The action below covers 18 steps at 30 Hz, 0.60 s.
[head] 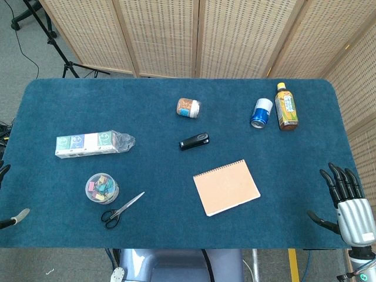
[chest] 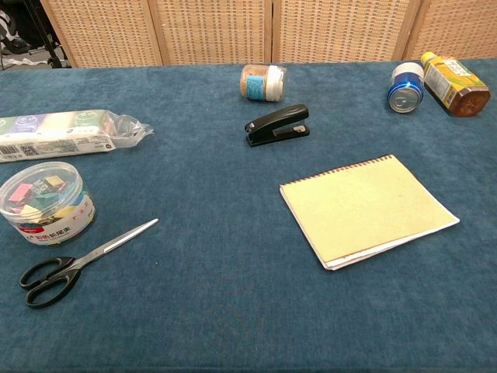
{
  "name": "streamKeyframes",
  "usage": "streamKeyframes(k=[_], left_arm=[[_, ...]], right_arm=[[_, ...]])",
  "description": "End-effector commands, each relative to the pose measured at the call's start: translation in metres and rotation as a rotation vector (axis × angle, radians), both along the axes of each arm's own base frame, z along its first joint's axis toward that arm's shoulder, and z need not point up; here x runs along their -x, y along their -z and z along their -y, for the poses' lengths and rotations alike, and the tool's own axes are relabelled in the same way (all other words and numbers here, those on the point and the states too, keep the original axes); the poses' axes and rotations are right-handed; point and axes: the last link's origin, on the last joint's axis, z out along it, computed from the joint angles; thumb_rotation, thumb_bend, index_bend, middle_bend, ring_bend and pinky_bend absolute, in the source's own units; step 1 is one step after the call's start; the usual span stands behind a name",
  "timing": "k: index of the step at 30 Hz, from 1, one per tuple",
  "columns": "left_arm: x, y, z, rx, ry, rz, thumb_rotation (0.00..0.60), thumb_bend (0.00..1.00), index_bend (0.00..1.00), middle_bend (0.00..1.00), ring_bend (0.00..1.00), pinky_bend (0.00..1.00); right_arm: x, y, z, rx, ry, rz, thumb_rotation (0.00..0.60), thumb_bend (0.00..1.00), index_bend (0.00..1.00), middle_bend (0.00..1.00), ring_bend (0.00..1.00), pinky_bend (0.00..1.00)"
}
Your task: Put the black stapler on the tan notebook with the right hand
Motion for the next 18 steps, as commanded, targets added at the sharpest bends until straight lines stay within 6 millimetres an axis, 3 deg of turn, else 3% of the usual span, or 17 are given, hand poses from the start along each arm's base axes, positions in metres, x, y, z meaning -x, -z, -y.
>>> streamKeyframes(k=[1, 11, 13, 18], left_arm=[[0.0, 0.003, 0.0, -0.008, -0.008, -0.018, 0.6, 0.0, 0.0, 0.0, 0.0, 0.0], [-0.001, 0.008, -0.003, 0.002, -0.014, -0.031, 0.6, 0.0, 0.0, 0.0, 0.0, 0.0], [0.001, 0.009, -0.007, 0.004, -0.021, -0.045, 0.6, 0.0, 0.0, 0.0, 0.0, 0.0], [0.0, 0.005, -0.011, -0.026, -0.005, -0.022, 0.6, 0.0, 0.0, 0.0, 0.0, 0.0]], right_arm=[[0.0, 0.0, -0.001, -0.006, 0.0, -0.002, 0.6, 0.0, 0.0, 0.0, 0.0, 0.0], [0.001, 0.012, 0.008, -0.051, 0.013, -0.049, 0.6, 0.0, 0.0, 0.0, 0.0, 0.0], [-0.014, 0.028, 0.039, -0.115, -0.054, -0.086, 0.6, 0.0, 0.0, 0.0, 0.0, 0.0], [-0.067, 0.052, 0.089, -0.251, -0.201, -0.081, 0.6, 0.0, 0.0, 0.0, 0.0, 0.0]])
